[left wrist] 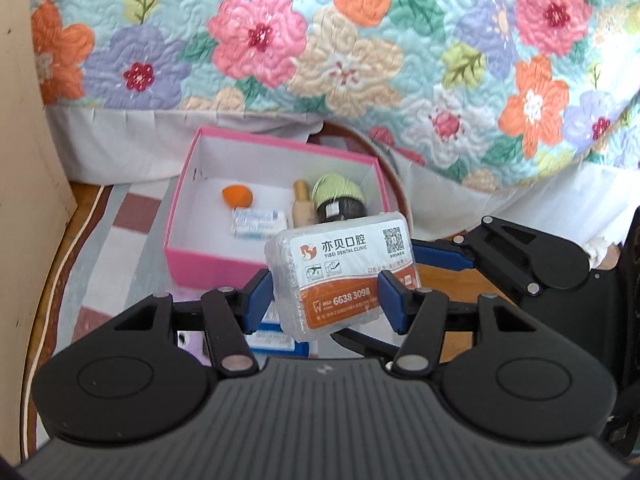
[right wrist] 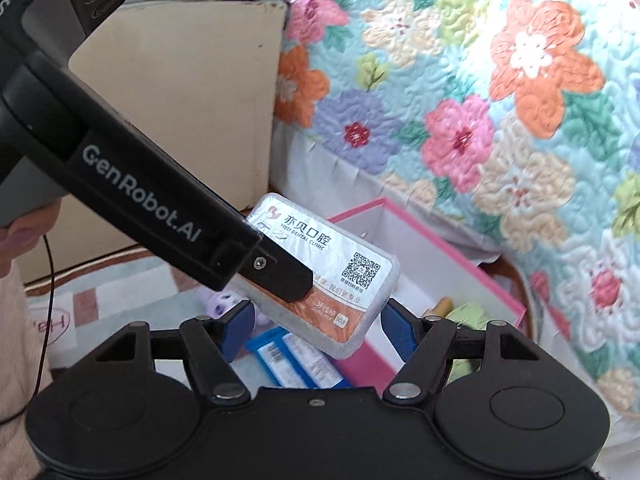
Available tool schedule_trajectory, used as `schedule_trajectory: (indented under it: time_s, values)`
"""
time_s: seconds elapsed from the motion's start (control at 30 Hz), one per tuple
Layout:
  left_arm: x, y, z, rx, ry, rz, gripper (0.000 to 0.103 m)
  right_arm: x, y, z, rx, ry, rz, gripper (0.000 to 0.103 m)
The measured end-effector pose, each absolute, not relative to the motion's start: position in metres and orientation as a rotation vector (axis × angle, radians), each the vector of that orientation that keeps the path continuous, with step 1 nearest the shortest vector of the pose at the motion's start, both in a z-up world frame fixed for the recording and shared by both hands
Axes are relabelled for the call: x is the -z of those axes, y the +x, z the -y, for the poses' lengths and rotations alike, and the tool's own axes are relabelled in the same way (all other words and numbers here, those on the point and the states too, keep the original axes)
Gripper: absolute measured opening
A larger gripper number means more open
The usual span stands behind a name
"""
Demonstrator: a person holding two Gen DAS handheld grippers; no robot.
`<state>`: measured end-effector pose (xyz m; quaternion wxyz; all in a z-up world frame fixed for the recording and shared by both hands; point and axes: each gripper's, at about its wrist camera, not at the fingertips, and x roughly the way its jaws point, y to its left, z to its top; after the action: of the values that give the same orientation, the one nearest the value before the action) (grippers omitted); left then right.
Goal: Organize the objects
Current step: 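Lower the dental-floss box into the pink box and open the left gripper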
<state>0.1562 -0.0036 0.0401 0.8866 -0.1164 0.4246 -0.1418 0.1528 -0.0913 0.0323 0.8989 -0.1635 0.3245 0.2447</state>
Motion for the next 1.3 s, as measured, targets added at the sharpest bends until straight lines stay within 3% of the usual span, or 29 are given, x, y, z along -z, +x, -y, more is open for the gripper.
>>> schedule_trajectory:
  time_s: [0.57, 1.03, 1.3]
  values:
    - [-0.017, 0.307, -0.005, 0.315, -0.337, -0.927, 0.057, -0.022, 0.296, 0.103, -0.379, -0.319, -0.794, 0.075]
    - [0.095, 0.351, -0.003, 0.287, -0.384, -1.229, 0.057, 0.081, 0.337, 0.128, -0.426, -0.037, -1.103, 0.074]
    - [0.134, 0.363, -0.013, 0.244, -0.438, -1.321, 0.057, 0.120, 0.355, 0.137, -0.429, 0.161, -1.217, 0.074]
